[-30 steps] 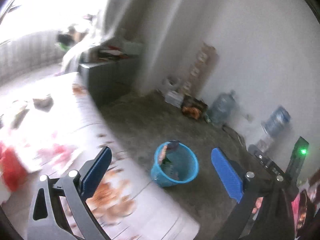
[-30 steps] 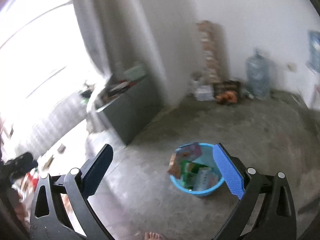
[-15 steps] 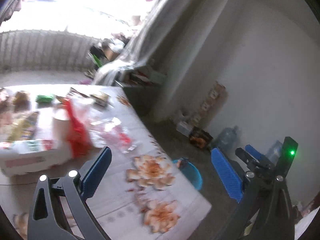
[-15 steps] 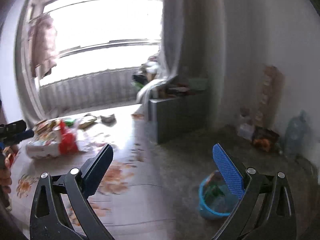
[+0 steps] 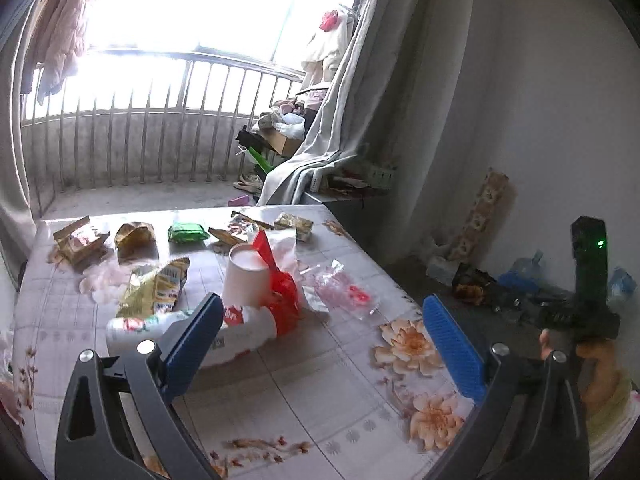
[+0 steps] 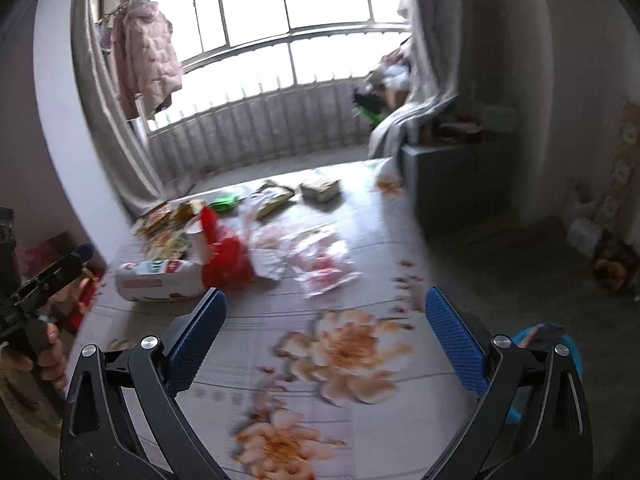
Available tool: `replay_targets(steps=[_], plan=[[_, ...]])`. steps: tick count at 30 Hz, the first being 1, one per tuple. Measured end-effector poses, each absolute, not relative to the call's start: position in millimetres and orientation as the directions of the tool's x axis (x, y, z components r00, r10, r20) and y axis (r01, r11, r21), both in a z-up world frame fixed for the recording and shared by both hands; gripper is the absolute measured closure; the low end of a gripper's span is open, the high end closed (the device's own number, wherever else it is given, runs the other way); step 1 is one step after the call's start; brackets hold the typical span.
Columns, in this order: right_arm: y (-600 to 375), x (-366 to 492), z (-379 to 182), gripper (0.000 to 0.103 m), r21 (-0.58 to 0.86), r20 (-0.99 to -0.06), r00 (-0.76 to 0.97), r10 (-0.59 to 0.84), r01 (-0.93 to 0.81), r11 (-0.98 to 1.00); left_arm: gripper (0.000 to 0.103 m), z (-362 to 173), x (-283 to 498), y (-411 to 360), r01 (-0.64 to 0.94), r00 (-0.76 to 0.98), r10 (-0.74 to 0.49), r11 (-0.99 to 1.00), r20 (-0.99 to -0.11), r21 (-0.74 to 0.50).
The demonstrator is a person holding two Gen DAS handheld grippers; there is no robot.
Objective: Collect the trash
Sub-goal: 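Return both tools to the table, then close the left tool on the white tissue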
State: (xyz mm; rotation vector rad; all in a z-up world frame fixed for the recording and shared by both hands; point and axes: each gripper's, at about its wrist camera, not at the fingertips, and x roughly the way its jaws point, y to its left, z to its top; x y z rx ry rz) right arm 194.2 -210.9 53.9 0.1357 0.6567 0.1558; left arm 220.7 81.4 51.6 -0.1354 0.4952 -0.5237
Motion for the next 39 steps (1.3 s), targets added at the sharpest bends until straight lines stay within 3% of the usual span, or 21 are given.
replay_targets(steps=[8,15,20,25,33,39], plan=[[-208,239,38,0.025,0.294,-0.636,0.713,0.295,-0.13,0.947,0.005,87,280,74,0.465,0.733,-0.539,0.842,-0.416,-0.273],[-222,280,5,0.039,0.37,-0.687,0.653,0.319,-0.063,0.927,0.011,98,380,20,0.508,0.546,-0.554,0.816,-0.629,-0.277],[-224,290,-4,0.04,0.403,-0.69,0.636,0.345,-0.06,0.913,0.015,63,457,-16,0.452,0.343,-0.413,0.86,-0.843,-0.237],[-217,300,-9,0.04,0.309,-0.711,0.639,0.292,-0.089,0.947,0.016,36,492,-39,0.424,0.157,-0.391,0.856,-0.907,-0.296],[-209,316,-30,0.038,0.176,-0.758,0.614,0.219,-0.131,0.976,0.016,1,510,-91,0.547,0.151,-0.094,0.837,-0.984,0.004],[-217,317,-34,0.037,0.203,-0.748,0.619,0.238,-0.128,0.971,0.023,-37,518,-100,0.556,0.085,0.032,0.828,-0.996,0.074]])
